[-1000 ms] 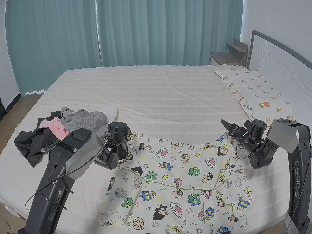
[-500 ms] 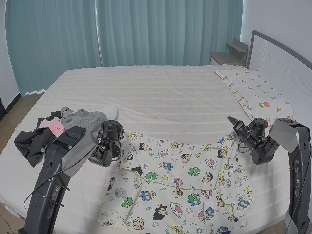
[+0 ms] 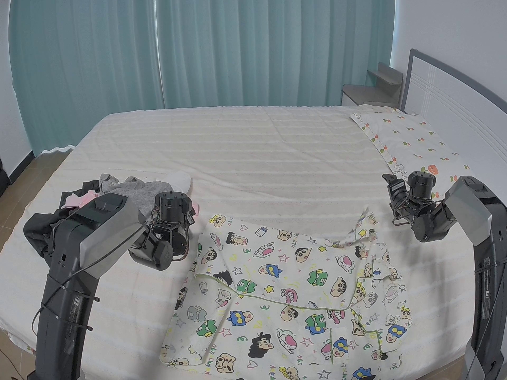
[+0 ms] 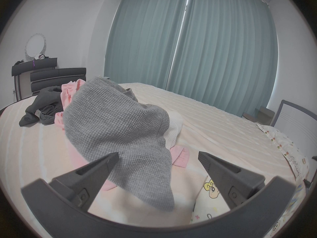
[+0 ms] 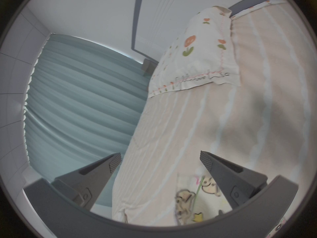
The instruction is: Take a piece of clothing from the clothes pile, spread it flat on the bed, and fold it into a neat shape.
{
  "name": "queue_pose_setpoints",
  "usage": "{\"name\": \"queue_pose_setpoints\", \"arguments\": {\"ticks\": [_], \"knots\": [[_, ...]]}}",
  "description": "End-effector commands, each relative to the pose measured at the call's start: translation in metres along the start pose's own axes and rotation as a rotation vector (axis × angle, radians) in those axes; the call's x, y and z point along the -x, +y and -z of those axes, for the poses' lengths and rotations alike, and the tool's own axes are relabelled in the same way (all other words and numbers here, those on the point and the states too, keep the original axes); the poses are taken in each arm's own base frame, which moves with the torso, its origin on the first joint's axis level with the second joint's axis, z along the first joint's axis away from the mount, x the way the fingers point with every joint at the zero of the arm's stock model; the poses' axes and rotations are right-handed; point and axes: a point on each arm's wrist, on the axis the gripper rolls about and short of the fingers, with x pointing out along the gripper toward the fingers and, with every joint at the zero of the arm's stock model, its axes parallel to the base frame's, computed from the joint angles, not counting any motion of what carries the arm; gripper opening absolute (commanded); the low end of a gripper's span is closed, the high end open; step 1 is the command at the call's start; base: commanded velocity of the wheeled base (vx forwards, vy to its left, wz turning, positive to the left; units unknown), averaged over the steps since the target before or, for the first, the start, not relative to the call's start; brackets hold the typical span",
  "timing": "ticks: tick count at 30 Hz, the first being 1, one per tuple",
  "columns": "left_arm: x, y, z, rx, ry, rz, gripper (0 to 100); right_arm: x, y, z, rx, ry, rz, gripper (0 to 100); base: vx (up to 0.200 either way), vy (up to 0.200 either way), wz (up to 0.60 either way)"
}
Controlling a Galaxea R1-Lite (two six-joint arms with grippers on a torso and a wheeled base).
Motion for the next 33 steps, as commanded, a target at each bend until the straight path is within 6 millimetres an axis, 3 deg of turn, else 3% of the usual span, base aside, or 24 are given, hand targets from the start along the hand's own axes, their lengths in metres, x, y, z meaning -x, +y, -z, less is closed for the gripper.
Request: {"name": "queue_pose_setpoints", "arguments": {"ticks": [1,6,9,11,12,13,16,17,18,19,22,23,25,28,33], "knots": [[0.016,0.001,-0.018,0.024,-0.002,0.010,100,0.000,0.006,-0.018,-0.056,-0.030,0.003,100,0.000,0.000,0.00],[0.039,0.008,-0.018,0.030,0.063,0.042,100,0.010,0.020,-0.026,-0.129,-0.013,0.049,100,0.000,0.000,0.00],[0.067,0.014,-0.019,0.059,0.144,0.100,100,0.032,0.015,-0.024,-0.108,0.033,0.095,100,0.000,0.000,0.00],[0.095,0.025,-0.014,0.058,0.243,0.144,100,0.060,0.013,-0.022,-0.052,0.131,0.102,100,0.000,0.000,0.00],[0.095,0.025,-0.014,0.058,0.243,0.144,100,0.060,0.013,-0.022,-0.052,0.131,0.102,100,0.000,0.000,0.00],[0.120,0.033,-0.009,0.063,0.321,0.170,100,0.084,0.012,-0.020,-0.006,0.195,0.079,100,0.000,0.000,0.00],[0.164,0.046,-0.004,0.103,0.440,0.208,100,0.128,0.009,-0.017,0.075,0.214,0.027,100,0.000,0.000,0.00],[0.170,0.048,-0.003,0.112,0.458,0.213,100,0.134,0.007,-0.015,0.088,0.214,0.019,100,0.000,0.000,0.00],[0.190,0.053,0.000,0.138,0.517,0.239,100,0.154,0.002,-0.012,0.132,0.211,-0.004,100,0.000,0.000,0.00],[0.200,0.056,0.002,0.153,0.552,0.250,100,0.165,-0.002,-0.010,0.156,0.209,-0.014,100,0.000,0.000,0.00],[0.200,0.056,0.002,0.153,0.552,0.250,100,0.165,-0.002,-0.010,0.156,0.209,-0.014,100,0.000,0.000,0.00],[0.231,0.068,0.018,0.151,0.668,0.251,100,0.204,-0.019,-0.003,0.229,0.207,-0.053,100,0.000,0.000,0.00],[0.242,0.073,0.027,0.131,0.709,0.235,100,0.226,-0.029,-0.001,0.230,0.221,-0.089,100,0.000,0.000,0.00],[0.252,0.076,0.034,0.126,0.752,0.230,100,0.242,-0.038,0.003,0.226,0.302,-0.080,100,0.000,0.000,0.00],[0.278,0.079,0.053,0.079,0.849,0.241,100,0.243,-0.039,0.000,0.230,0.310,-0.088,100,0.000,0.000,0.00]]}}
